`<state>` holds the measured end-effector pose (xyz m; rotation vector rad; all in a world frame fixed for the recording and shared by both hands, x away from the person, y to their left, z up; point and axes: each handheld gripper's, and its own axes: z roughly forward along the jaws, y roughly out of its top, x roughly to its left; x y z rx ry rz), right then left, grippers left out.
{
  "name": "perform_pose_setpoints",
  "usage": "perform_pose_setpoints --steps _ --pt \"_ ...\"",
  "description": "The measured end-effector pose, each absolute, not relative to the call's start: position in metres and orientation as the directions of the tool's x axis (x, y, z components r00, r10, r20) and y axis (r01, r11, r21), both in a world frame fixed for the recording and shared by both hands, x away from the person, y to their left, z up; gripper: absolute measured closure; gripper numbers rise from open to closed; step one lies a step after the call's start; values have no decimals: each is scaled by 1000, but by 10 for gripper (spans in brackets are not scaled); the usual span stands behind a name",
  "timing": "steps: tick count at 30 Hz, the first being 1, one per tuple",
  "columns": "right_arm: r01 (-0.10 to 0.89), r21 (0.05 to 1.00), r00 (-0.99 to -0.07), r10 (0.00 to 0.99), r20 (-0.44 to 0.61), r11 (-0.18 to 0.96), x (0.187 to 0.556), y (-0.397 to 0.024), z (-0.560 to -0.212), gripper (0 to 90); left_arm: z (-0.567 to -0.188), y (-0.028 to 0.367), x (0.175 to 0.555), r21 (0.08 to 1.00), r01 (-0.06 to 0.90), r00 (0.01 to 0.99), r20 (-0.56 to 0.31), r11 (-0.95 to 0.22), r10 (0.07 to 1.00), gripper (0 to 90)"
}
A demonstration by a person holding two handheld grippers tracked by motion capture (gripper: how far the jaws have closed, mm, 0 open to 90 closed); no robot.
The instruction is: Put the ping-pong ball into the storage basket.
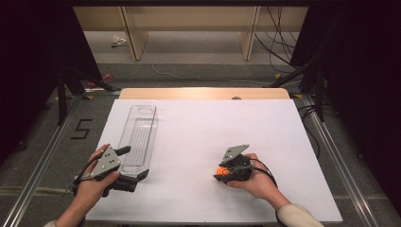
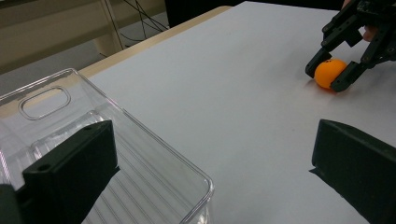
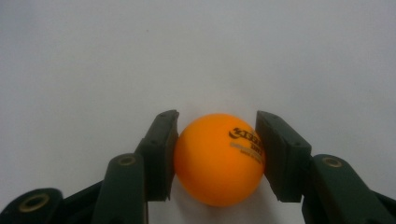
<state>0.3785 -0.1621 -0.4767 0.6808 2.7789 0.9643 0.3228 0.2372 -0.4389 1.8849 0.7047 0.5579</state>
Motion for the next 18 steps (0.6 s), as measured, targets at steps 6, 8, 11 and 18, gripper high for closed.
perform_pose_setpoints --steps 6,8,11,18 --pt "367 623 -892 450 26 691 379 -162 -475 512 -439 237 323 919 224 723 66 -324 687 0" --pt "366 625 -893 450 25 689 379 -162 -474 512 -439 237 323 919 224 723 66 -324 688 0" --pt "364 631 -892 452 25 685 378 -162 -472 512 -439 237 323 919 223 723 68 -326 687 0" --pt "361 648 -891 453 28 670 378 -162 -468 513 -439 237 323 919 222 722 69 -326 688 0"
